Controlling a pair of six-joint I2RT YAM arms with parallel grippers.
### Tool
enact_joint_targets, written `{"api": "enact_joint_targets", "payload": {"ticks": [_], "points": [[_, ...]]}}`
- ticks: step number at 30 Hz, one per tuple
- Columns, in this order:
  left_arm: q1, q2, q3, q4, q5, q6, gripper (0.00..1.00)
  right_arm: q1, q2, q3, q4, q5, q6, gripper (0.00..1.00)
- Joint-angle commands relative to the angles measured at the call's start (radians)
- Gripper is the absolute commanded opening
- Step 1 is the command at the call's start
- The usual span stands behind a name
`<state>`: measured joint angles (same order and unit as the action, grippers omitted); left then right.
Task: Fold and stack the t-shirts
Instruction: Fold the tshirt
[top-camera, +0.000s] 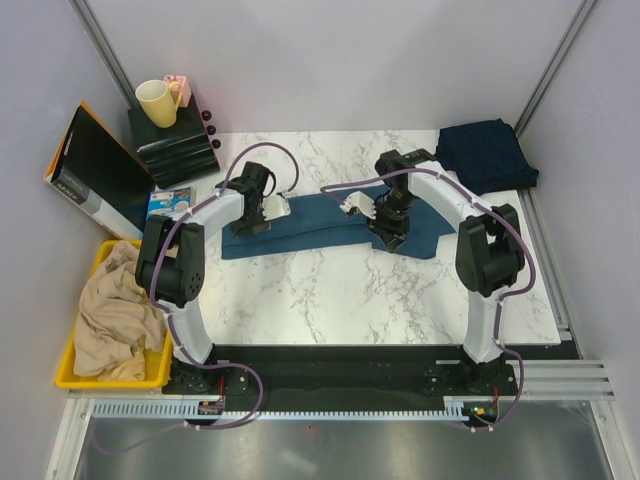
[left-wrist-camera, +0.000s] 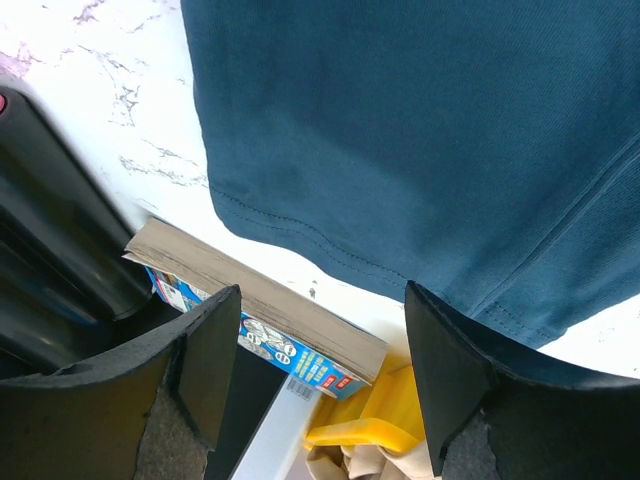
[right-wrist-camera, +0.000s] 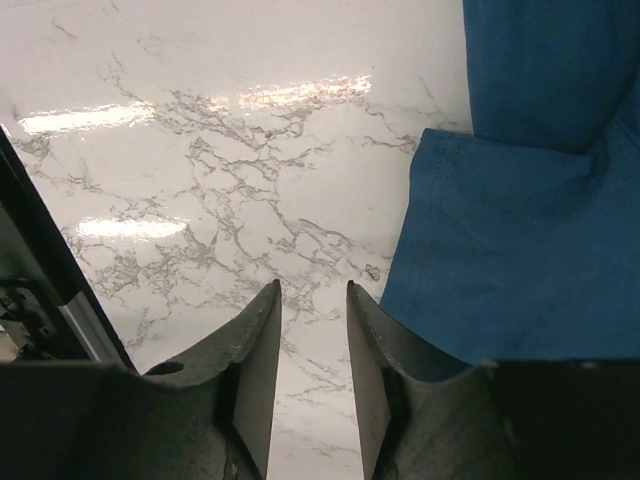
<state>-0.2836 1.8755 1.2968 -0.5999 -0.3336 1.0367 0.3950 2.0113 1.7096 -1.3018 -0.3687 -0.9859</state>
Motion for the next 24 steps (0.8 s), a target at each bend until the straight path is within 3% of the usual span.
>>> {"api": "enact_joint_targets", "payload": {"ticks": [1, 3, 5, 8, 11, 15, 24], "points": [[-0.005, 0.007, 0.042, 0.005, 0.015, -0.017, 0.73, -0.011, -0.063, -0.016, 0.141, 0.06, 0.074, 0.19], [-0.005, 0.005, 0.044, 0.008, 0.019, -0.018, 0.72, -0.033, -0.06, -0.05, 0.246, 0.163, 0.146, 0.01], [-0.005, 0.005, 0.039, 0.006, 0.019, -0.014, 0.69, -0.047, -0.014, -0.045, 0.358, 0.268, 0.187, 0.0], [-0.002, 0.01, 0.029, 0.014, 0.027, 0.005, 0.63, -0.077, 0.09, 0.045, 0.372, 0.313, 0.219, 0.0], [0.0, 0.031, 0.015, 0.044, 0.022, 0.038, 0.44, -0.105, 0.164, 0.122, 0.374, 0.326, 0.222, 0.0], [0.006, 0.108, 0.039, 0.081, 0.001, 0.068, 0.29, -0.116, 0.219, 0.162, 0.384, 0.347, 0.214, 0.0], [0.006, 0.243, 0.053, 0.101, -0.036, 0.146, 0.19, -0.123, 0.285, 0.159, 0.429, 0.363, 0.222, 0.0]]}}
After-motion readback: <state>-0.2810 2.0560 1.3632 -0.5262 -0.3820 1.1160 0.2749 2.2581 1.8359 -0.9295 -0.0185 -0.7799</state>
